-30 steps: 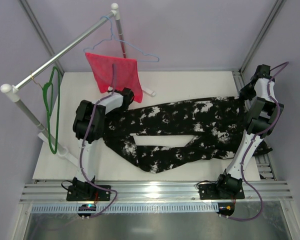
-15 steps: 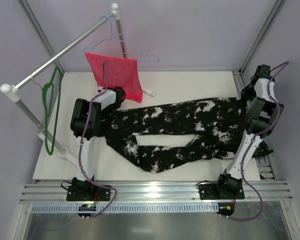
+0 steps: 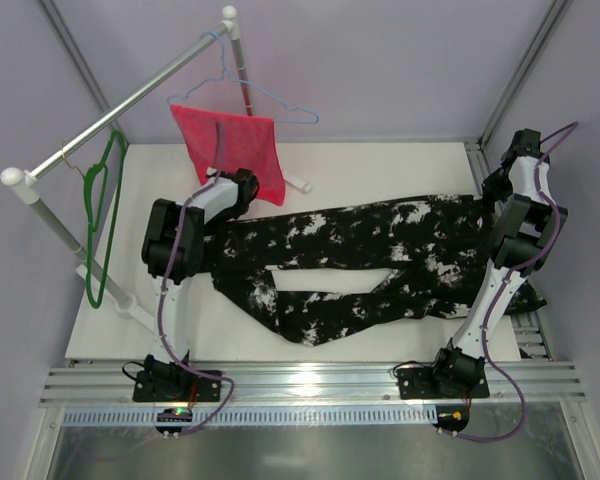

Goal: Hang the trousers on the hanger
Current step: Fold the trousers

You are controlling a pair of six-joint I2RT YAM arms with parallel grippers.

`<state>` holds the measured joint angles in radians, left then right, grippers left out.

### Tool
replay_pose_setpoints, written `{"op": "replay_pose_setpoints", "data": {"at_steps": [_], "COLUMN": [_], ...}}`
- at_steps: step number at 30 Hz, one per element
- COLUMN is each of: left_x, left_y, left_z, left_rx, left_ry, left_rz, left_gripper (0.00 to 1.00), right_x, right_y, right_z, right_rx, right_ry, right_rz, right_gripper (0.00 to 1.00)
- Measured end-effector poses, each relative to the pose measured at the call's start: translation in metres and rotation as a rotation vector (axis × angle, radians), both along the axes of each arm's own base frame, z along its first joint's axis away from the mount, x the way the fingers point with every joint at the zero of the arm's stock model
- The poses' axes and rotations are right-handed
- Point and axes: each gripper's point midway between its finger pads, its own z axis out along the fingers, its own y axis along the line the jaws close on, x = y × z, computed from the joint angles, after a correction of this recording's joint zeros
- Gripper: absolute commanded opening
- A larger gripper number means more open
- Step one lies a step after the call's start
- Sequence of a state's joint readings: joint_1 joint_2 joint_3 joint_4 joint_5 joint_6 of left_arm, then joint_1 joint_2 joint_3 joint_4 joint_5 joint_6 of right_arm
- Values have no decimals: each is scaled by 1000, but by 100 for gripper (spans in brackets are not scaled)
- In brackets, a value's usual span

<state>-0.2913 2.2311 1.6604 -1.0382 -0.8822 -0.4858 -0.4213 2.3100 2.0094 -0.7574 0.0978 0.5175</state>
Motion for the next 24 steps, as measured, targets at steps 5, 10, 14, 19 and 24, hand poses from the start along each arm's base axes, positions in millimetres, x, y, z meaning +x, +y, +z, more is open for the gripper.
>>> {"op": "replay_pose_setpoints", "data": {"at_steps": [5,10,14,19,24], "left_x": [2,-9,-22,-25,-27], "left_y": [-44,-40,-22,-4,14], "left_z": [5,-11,-25,-26,-24], "left_rx": [-67,-77,-65,-33,11], "left_ry": [-28,30,91,102,100], "left_rz": [-112,-106,-69,-21,32], "left_gripper": [0,0,0,0,0], "right_x": [0,0,0,0,0], "right_y": [0,0,0,0,0], "right_z": [0,0,0,0,0], "right_rx": [2,4,5,5,4], "right_ry": [-1,-2,-3,-3,-3], "right_rz": [1,1,2,2,1], "right_gripper": [4,4,4,4,4]}}
